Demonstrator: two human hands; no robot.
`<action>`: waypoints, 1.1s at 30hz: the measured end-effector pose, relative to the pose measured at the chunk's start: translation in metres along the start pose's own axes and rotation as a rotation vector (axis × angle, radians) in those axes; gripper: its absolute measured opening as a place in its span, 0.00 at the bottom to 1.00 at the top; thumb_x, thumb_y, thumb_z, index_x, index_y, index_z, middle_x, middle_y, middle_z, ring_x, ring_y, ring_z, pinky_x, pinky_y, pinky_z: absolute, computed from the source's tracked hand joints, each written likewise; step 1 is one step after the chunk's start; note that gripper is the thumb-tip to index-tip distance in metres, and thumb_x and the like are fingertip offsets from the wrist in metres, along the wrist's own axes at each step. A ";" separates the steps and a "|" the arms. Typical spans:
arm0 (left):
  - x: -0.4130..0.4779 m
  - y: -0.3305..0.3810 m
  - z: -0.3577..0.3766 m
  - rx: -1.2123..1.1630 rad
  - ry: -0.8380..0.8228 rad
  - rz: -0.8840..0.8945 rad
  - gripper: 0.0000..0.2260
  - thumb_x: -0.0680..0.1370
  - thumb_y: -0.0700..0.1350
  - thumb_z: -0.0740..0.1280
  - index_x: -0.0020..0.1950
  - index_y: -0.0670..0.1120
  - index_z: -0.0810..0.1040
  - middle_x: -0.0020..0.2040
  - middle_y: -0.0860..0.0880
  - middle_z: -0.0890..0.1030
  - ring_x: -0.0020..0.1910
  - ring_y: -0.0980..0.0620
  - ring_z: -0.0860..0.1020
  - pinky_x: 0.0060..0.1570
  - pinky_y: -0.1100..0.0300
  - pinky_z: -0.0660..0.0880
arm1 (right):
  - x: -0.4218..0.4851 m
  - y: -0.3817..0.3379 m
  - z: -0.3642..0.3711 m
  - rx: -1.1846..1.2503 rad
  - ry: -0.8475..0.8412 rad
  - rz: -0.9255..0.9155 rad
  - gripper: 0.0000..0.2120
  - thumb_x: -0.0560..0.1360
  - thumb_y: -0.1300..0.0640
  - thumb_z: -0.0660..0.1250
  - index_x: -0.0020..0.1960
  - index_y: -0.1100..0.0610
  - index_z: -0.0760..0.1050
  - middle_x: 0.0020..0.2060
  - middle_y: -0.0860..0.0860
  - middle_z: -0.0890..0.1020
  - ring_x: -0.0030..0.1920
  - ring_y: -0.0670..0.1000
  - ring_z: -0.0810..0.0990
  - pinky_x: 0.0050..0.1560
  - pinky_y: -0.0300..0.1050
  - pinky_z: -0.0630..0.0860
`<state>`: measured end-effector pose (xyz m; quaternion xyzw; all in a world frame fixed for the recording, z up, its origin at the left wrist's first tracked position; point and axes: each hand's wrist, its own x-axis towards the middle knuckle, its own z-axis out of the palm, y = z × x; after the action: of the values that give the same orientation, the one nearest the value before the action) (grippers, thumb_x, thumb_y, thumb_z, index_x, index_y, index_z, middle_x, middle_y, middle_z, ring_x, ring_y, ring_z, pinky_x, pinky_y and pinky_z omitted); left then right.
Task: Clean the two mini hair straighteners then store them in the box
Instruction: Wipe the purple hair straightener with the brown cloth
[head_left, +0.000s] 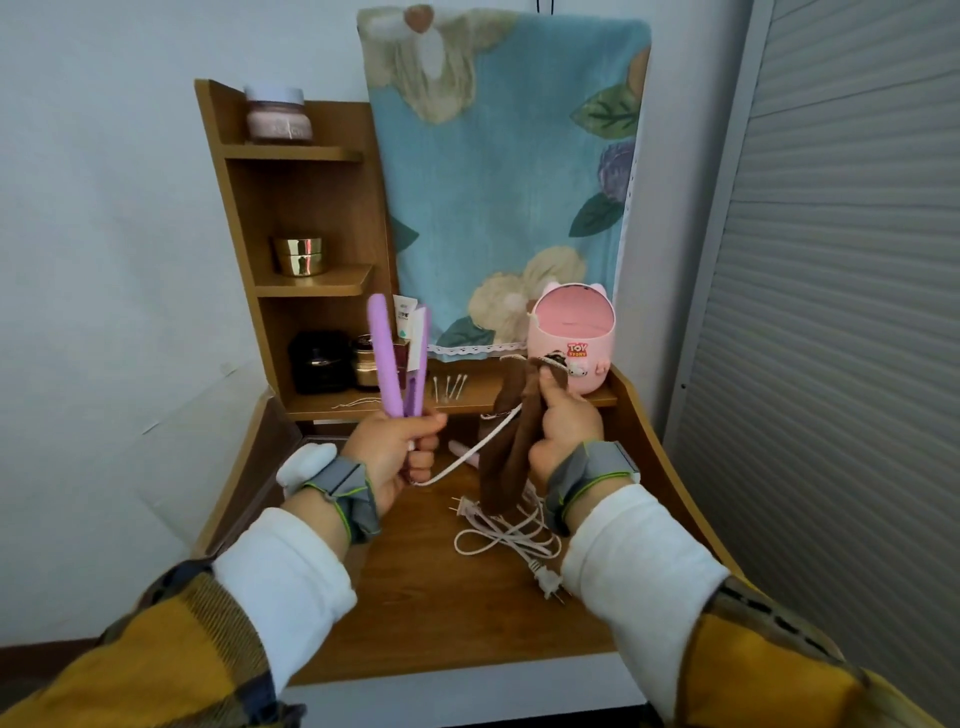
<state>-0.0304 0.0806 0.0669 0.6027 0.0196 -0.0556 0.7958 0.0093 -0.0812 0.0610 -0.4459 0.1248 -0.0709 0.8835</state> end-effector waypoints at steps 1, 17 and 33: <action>-0.001 -0.002 0.004 0.071 0.001 0.056 0.06 0.76 0.35 0.65 0.40 0.42 0.75 0.23 0.51 0.72 0.16 0.59 0.62 0.19 0.71 0.57 | -0.003 0.005 0.002 0.009 -0.039 -0.001 0.07 0.75 0.55 0.68 0.51 0.56 0.78 0.49 0.59 0.83 0.50 0.60 0.81 0.57 0.62 0.75; 0.002 -0.016 0.026 0.402 0.107 0.172 0.04 0.74 0.38 0.68 0.43 0.44 0.75 0.22 0.50 0.74 0.17 0.56 0.70 0.20 0.67 0.65 | -0.019 0.026 0.005 0.241 -0.338 0.260 0.17 0.78 0.50 0.60 0.60 0.61 0.75 0.49 0.58 0.83 0.46 0.55 0.83 0.45 0.48 0.81; 0.014 -0.002 0.015 0.715 0.143 0.228 0.06 0.69 0.43 0.74 0.39 0.50 0.77 0.31 0.49 0.76 0.27 0.52 0.72 0.30 0.61 0.69 | -0.020 0.041 0.004 0.238 -0.242 0.252 0.15 0.77 0.52 0.64 0.54 0.63 0.78 0.46 0.63 0.84 0.46 0.61 0.83 0.50 0.61 0.78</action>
<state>-0.0171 0.0645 0.0673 0.8429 -0.0124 0.0721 0.5330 -0.0080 -0.0494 0.0331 -0.3247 0.0633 0.0801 0.9403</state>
